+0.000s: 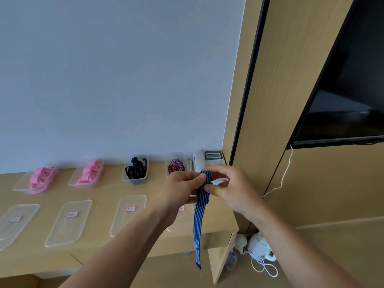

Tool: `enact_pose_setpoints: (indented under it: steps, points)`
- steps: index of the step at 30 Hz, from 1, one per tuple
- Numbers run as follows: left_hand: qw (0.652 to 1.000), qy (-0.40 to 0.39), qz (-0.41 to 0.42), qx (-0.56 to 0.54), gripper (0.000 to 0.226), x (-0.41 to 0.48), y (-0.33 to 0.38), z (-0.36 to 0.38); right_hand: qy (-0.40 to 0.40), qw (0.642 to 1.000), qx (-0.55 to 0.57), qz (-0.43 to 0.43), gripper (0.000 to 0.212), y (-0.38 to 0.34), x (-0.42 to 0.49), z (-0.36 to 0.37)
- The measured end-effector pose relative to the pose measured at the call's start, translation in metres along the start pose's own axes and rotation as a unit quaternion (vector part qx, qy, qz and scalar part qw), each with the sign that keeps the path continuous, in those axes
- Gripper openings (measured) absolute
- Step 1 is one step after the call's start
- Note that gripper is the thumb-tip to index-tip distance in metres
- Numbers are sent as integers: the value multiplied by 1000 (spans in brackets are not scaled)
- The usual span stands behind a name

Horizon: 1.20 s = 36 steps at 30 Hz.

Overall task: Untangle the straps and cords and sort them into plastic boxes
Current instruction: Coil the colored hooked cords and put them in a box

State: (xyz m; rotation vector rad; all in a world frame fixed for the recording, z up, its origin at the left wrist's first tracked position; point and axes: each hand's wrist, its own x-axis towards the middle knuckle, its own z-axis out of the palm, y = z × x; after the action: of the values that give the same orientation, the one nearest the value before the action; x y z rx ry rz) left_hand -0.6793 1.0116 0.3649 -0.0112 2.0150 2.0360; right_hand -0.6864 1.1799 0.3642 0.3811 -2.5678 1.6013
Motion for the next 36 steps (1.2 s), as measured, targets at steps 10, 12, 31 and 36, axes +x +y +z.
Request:
enact_pose_setpoints:
  steps: [10,12,31,36]
  points:
    - [997,-19,-20,-70,39,3,-8,0,15,1000,-4,3,38,-7,5,-2]
    - [998,-24,-28,-57,42,4,-6,0,25,1000,-8,-6,41,-7,4,-1]
    - [988,-25,-92,-122,40,20,-3,3,203,929,-102,-292,25,10,-8,9]
    - [987,-50,-69,-135,30,23,1,-1,196,903,-110,-365,23,27,-13,23]
